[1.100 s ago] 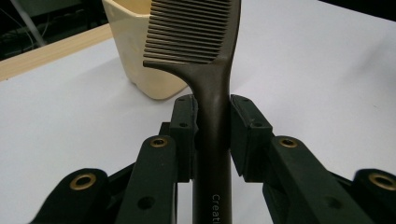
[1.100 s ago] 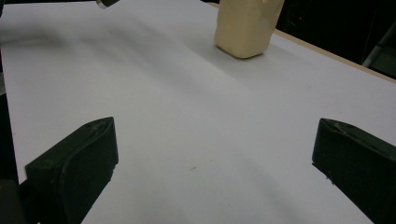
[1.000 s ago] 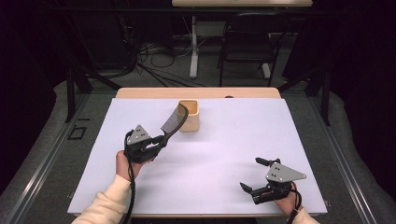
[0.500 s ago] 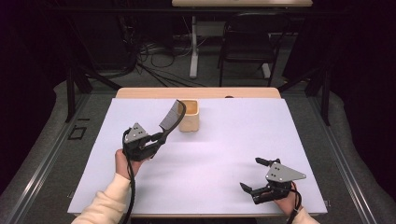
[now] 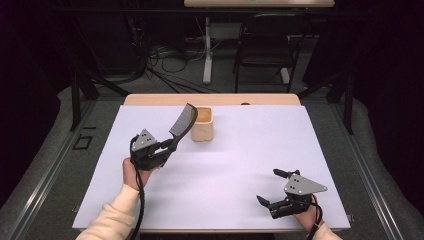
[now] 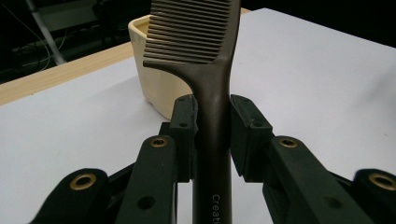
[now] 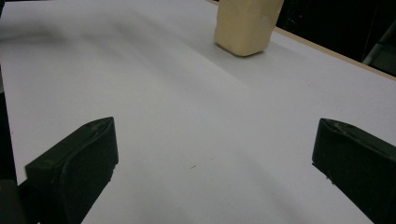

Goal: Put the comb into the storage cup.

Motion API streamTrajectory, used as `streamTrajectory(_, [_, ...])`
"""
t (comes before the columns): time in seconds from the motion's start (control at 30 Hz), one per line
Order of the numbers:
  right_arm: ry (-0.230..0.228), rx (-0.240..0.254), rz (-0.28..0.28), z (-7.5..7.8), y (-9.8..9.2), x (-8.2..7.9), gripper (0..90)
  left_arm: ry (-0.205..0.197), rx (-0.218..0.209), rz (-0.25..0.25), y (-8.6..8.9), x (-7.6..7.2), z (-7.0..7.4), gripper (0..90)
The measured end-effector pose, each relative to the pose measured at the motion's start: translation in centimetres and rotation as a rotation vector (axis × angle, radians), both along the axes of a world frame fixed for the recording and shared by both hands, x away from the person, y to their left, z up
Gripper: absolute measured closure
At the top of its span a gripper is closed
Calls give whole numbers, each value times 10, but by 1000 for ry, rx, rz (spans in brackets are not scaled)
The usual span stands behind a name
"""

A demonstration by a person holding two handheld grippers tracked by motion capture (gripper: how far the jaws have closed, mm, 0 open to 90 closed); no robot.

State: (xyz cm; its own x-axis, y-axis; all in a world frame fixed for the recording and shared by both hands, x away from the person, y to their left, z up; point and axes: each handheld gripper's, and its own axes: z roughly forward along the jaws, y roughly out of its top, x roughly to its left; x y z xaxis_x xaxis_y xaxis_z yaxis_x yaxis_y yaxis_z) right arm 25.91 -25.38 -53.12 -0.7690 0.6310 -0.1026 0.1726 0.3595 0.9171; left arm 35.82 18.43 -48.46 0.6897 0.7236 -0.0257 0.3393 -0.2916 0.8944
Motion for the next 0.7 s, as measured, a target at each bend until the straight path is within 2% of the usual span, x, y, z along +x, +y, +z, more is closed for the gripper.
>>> streamTrajectory(0.7, [1,-1,-1,0,0,1,0,-12,-40,21,1,8,4,723])
